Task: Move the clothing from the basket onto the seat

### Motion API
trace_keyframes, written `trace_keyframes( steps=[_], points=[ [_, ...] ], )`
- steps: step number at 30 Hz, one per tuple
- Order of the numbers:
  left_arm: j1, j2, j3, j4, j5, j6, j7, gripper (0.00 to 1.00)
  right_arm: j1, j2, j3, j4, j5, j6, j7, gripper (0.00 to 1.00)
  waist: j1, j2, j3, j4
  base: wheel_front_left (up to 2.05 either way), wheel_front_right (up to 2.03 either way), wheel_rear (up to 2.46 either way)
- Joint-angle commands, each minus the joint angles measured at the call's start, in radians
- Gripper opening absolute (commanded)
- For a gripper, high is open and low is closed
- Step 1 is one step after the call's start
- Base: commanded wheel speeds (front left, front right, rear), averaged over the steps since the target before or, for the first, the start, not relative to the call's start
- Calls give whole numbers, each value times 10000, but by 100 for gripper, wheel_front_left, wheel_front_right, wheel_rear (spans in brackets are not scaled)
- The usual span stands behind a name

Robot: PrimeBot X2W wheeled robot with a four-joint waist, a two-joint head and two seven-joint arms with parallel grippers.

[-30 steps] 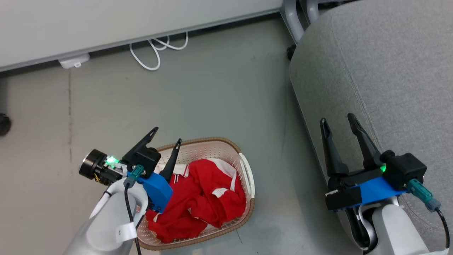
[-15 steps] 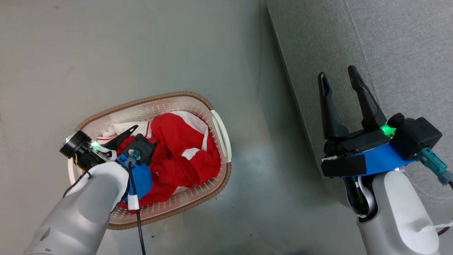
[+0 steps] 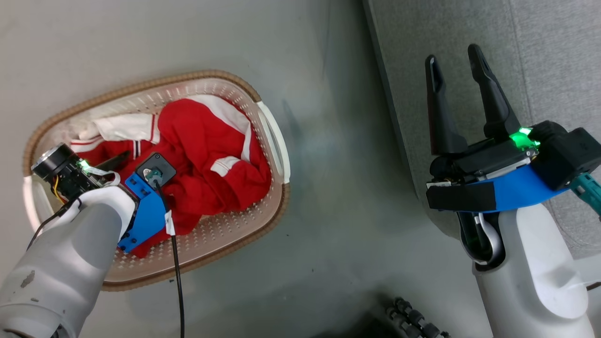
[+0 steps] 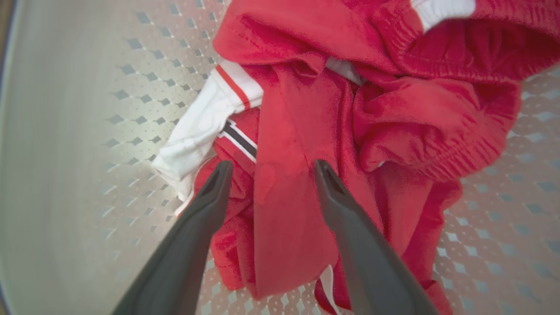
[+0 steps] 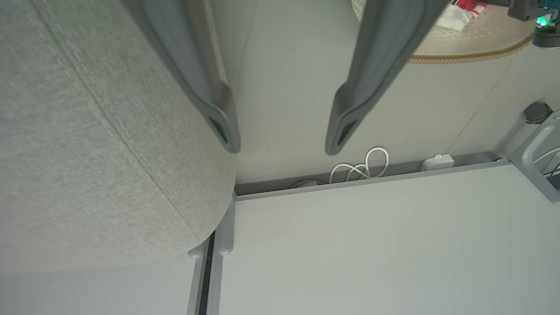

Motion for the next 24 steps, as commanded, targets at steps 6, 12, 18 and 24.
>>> trace_keyframes(
  steps=[6, 12, 18, 24],
  points=[
    [-577, -54, -490, 112, -304, -13, 646, 100, -373, -28, 62, -221, 142, 4, -31, 100, -2, 0, 860, -150, 0, 0, 0],
    [-786, -101, -694, 153, -438, -13, 927, 100, -453, -28, 77, -324, 184, 4, -31, 100, -2, 0, 1165, -150, 0, 0, 0],
    [-952, -179, -854, 193, -444, -13, 1273, 0, -508, -28, 30, -342, 147, 4, -31, 100, -2, 0, 1281, -91, 0, 0, 0],
    [-914, -304, -866, 210, -612, 38, 1248, 0, -517, -28, 8, -252, 92, 4, -31, 100, -2, 0, 1056, 19, 0, 0, 0]
  ],
)
